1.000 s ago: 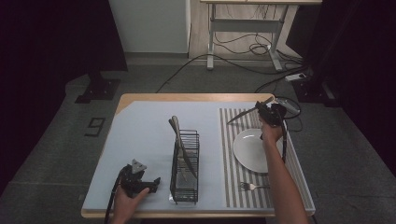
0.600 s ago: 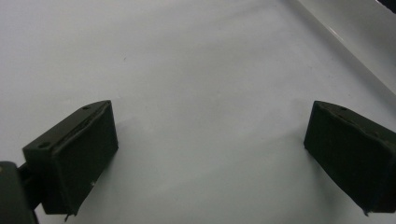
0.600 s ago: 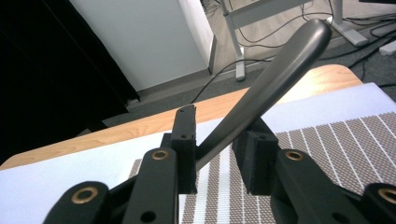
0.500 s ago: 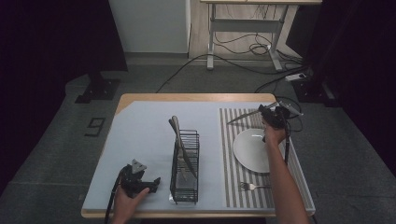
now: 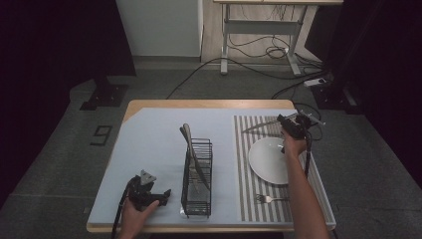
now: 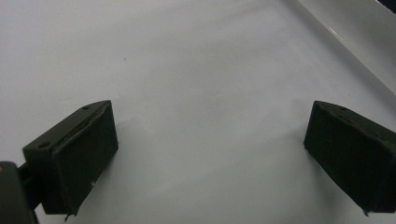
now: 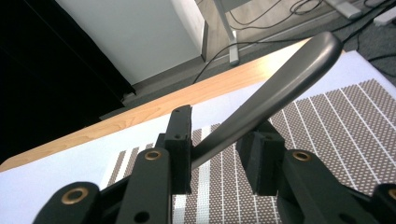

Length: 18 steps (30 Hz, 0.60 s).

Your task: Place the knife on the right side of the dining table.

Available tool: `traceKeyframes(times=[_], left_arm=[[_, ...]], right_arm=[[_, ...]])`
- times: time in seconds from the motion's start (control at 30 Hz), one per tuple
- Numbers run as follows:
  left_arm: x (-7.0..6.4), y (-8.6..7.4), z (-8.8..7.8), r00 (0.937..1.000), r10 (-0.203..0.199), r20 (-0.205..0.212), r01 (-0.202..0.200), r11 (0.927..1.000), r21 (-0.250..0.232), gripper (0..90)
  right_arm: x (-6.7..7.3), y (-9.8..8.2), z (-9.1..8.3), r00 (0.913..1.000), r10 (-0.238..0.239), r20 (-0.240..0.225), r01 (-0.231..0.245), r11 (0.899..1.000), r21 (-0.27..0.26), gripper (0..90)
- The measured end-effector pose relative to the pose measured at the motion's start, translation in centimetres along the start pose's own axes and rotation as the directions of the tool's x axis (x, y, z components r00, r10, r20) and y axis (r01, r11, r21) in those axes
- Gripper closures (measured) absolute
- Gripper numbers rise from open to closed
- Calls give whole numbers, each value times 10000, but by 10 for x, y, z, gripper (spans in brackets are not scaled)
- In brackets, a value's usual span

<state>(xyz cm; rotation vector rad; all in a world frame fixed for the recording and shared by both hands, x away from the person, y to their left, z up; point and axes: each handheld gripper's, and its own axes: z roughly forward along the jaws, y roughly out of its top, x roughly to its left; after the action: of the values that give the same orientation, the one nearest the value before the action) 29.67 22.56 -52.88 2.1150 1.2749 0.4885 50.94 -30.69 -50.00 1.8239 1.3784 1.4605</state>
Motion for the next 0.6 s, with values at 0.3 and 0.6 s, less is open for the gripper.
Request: traceKeyframes(times=[0.3,0.6], left_arm=[[0,0,0,10000,-2,-3,2,10000,1,22],[0,0,0,10000,3,-2,-3,10000,1,22]], right_arm=[[-5,-1,2,9999,117,111,-118,9998,144,645],[-13,-4,4,9985,513,175,-520,9978,411,633]])
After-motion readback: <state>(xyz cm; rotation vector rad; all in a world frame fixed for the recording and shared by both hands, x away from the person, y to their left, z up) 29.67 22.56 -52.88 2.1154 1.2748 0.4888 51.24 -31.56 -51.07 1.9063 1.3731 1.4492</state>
